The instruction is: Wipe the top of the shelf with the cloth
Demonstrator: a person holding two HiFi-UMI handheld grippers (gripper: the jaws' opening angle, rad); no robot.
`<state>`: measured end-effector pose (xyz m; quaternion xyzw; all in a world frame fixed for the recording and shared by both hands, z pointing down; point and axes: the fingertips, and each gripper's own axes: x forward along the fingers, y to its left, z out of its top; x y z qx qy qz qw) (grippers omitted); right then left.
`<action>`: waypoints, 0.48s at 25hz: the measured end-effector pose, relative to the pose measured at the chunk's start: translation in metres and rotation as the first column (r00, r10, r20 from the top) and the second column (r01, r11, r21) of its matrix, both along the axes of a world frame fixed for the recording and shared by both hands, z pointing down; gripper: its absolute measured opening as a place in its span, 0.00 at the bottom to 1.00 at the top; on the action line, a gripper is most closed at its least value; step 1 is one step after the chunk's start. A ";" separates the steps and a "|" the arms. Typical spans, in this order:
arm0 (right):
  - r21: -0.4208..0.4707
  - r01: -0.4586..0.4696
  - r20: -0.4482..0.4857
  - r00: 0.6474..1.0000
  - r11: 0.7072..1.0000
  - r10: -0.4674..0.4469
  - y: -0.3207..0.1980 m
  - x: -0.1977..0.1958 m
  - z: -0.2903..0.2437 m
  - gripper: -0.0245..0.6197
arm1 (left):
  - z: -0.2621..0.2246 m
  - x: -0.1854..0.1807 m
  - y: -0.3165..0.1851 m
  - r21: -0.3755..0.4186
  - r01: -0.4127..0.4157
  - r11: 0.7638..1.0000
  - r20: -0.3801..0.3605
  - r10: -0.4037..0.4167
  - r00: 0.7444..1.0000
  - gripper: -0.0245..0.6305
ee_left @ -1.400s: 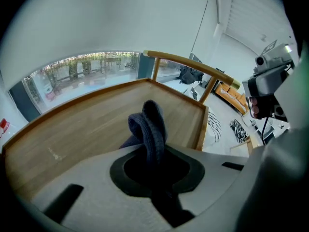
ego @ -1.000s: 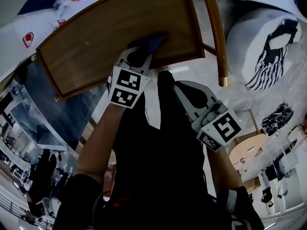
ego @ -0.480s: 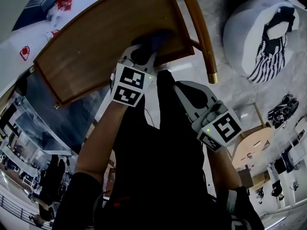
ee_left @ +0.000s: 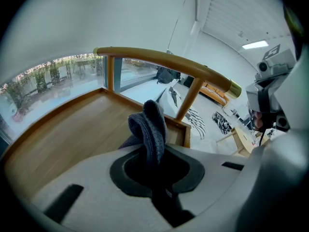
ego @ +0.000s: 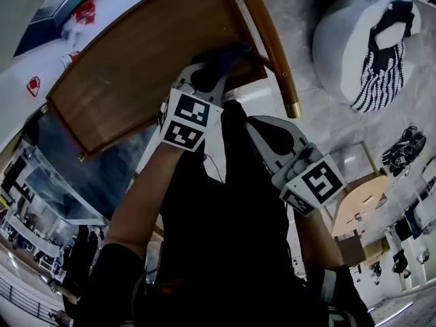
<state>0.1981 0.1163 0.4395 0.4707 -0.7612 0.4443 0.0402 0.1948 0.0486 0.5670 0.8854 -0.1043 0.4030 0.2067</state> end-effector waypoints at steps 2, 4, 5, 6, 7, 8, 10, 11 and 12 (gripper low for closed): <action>0.001 -0.002 0.000 1.000 1.000 0.002 0.001 0.001 0.000 0.05 | 0.000 0.003 0.001 -0.010 -0.001 1.000 -0.012 0.001 1.000 0.12; 0.007 -0.003 -0.004 1.000 1.000 0.003 0.000 0.001 -0.002 0.05 | -0.001 0.005 0.002 -0.024 0.003 1.000 -0.025 -0.004 1.000 0.12; 0.009 -0.004 -0.005 1.000 1.000 0.004 0.000 0.001 -0.002 0.05 | -0.001 0.006 0.002 -0.030 0.005 1.000 -0.030 -0.005 1.000 0.12; 0.007 -0.006 -0.006 1.000 1.000 0.006 0.000 0.001 -0.003 0.05 | -0.002 0.007 0.002 -0.036 0.004 0.999 -0.035 -0.005 0.999 0.12; 0.004 -0.007 -0.005 1.000 1.000 0.007 0.000 0.001 -0.003 0.05 | -0.002 0.008 0.003 -0.041 0.002 0.999 -0.040 -0.004 0.999 0.12; 0.000 -0.010 -0.004 1.000 1.000 0.010 0.000 0.001 -0.004 0.05 | -0.003 0.009 0.003 -0.047 -0.001 0.999 -0.044 -0.001 0.999 0.12; 0.001 -0.010 -0.010 1.000 1.000 0.010 -0.001 0.000 -0.006 0.05 | -0.004 0.012 0.005 -0.061 -0.010 0.998 -0.052 0.007 0.999 0.12; 0.006 -0.009 -0.015 1.000 1.000 0.009 -0.002 0.000 -0.008 0.05 | -0.004 0.013 0.006 -0.068 -0.015 0.998 -0.056 0.011 0.998 0.12; 0.010 -0.008 -0.020 1.000 1.000 0.008 -0.003 0.000 -0.010 0.05 | -0.005 0.014 0.007 -0.075 -0.019 0.997 -0.061 0.014 0.998 0.12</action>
